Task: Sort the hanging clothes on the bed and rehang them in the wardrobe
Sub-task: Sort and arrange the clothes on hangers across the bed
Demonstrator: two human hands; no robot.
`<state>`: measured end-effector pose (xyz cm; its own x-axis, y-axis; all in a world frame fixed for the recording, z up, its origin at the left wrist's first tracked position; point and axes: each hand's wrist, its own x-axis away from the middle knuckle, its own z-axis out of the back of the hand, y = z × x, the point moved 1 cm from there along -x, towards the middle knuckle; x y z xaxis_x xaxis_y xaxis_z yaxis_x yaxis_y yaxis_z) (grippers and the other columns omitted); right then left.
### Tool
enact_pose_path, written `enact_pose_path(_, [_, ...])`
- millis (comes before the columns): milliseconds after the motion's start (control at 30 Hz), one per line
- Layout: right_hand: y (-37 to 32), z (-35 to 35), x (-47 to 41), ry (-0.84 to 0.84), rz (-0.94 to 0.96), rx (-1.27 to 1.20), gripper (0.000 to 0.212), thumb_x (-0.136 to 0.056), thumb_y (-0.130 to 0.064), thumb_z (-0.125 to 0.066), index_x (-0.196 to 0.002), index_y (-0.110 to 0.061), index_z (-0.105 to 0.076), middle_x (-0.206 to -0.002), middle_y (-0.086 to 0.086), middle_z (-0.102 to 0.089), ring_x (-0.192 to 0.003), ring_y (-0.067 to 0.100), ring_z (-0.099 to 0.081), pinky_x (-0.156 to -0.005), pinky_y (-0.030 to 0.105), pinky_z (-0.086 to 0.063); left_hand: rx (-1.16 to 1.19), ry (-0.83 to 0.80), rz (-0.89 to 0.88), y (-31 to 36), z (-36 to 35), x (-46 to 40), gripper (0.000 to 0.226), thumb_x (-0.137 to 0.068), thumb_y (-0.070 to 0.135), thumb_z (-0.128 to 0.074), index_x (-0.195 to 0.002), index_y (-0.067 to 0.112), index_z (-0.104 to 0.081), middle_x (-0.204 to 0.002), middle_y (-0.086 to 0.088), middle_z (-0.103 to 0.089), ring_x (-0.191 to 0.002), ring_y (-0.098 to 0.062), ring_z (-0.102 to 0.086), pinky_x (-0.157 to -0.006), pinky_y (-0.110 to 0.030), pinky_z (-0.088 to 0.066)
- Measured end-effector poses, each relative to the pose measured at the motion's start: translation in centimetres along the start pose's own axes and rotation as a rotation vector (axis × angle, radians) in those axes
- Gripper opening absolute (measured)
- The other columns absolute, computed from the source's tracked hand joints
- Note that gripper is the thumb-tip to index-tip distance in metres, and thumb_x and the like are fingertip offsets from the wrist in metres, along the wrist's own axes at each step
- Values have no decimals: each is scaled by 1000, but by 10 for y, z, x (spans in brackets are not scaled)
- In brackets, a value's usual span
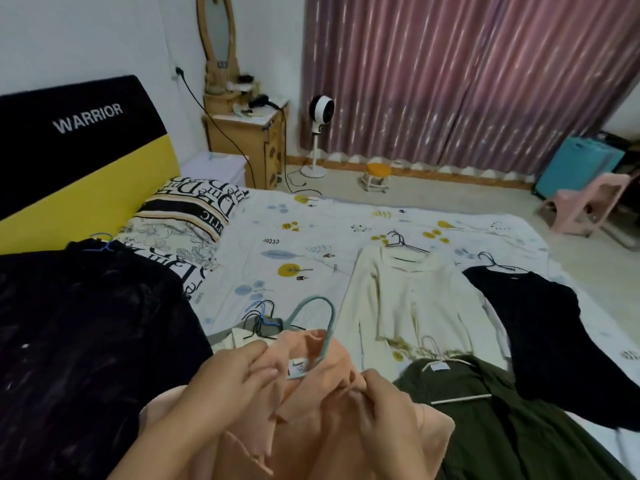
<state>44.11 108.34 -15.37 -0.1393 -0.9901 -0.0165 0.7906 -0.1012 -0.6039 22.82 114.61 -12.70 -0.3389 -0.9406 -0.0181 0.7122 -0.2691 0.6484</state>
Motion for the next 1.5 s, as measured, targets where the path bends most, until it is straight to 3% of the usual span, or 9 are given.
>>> enact_pose_path(67, [2, 12, 25, 55, 25, -20, 37, -54, -59, -15, -77, -47, -41, -64, -7, -41, -84, 33, -49, -71, 34, -32, 36, 13, -15, 16, 2, 21, 26, -81, 38, -62, -65, 24, -48, -61, 6, -55, -67, -12, -54, -65, -29, -40])
enact_pose_path(233, [10, 31, 79, 260, 63, -142, 38, -56, -56, -24, -70, -23, -38, -68, -4, -50, -80, 36, -58, -70, 40, -40, 43, 63, -38, 38, 10, 73, 28, -70, 48, -53, -67, 21, -47, -66, 18, -57, -64, -9, -51, -63, -28, -39])
enact_pose_path(400, [6, 53, 122, 329, 142, -137, 26, -60, -51, -31, -80, -41, -45, -58, -8, -48, -66, 20, -51, -61, 29, -34, -34, -14, -123, 53, 22, 118, 34, -72, 54, -55, -75, 20, -54, -63, 17, -53, -60, -6, -45, -61, -26, -35])
enact_pose_path(533, [-6, 65, 155, 381, 146, -162, 18, -62, -45, -37, -71, -57, -46, -56, -14, -52, -60, 12, -44, -62, 27, -33, -53, -29, -177, 55, 38, 143, 22, -78, 36, -69, -73, 52, -56, -69, 27, -59, -68, 3, -52, -65, -18, -38])
enact_pose_path(700, [-27, 68, 202, 501, 145, -139, 13, -69, -40, -40, -79, -35, -47, -59, -21, -52, -68, 9, -50, -59, 25, -34, -273, -39, -273, 43, 57, 176, 17, -71, 28, -55, -87, 23, -59, -84, 10, -63, -82, -3, -55, -73, -20, -41])
enact_pose_path(933, [-57, 81, 289, 608, 39, -98, 25, -82, 0, -60, -68, -21, -58, -63, -9, -58, -69, 12, -54, -60, 31, -45, -186, 73, -498, 54, 67, 228, 18, -67, 23, -36, -79, 36, -40, -54, 10, -45, -57, -12, -47, -53, -23, -34])
enact_pose_path(1167, [-72, 112, 372, 726, -2, -62, 19, -74, -12, -48, -76, -29, -56, -66, -19, -58, -70, -1, -54, -60, 12, -38, -211, 243, -601, 108, 54, 273, 30, -61, 25, -30, -86, 19, -45, -45, 8, -55, -37, -20, -54, -40, -6, -15])
enact_pose_path(1300, [-59, 136, 408, 757, -59, 11, 12, -76, -13, -48, -71, -17, -58, -66, -9, -59, -72, 9, -52, -62, 16, -38, -121, 174, -647, 138, 34, 282, 43, -61, 35, -21, -97, 34, -45, -59, 10, -61, -59, -23, -58, -45, -19, -28])
enact_pose_path(1500, [-40, 174, 438, 807, -124, 84, 13, -79, -11, -48, -68, -10, -55, -62, -8, -54, -65, 13, -50, -58, 21, -36, -98, 121, -801, 189, 3, 291, 61, -67, 42, -16, -95, 23, -66, -83, -4, -71, -81, -32, -63, -55, -30, -37])
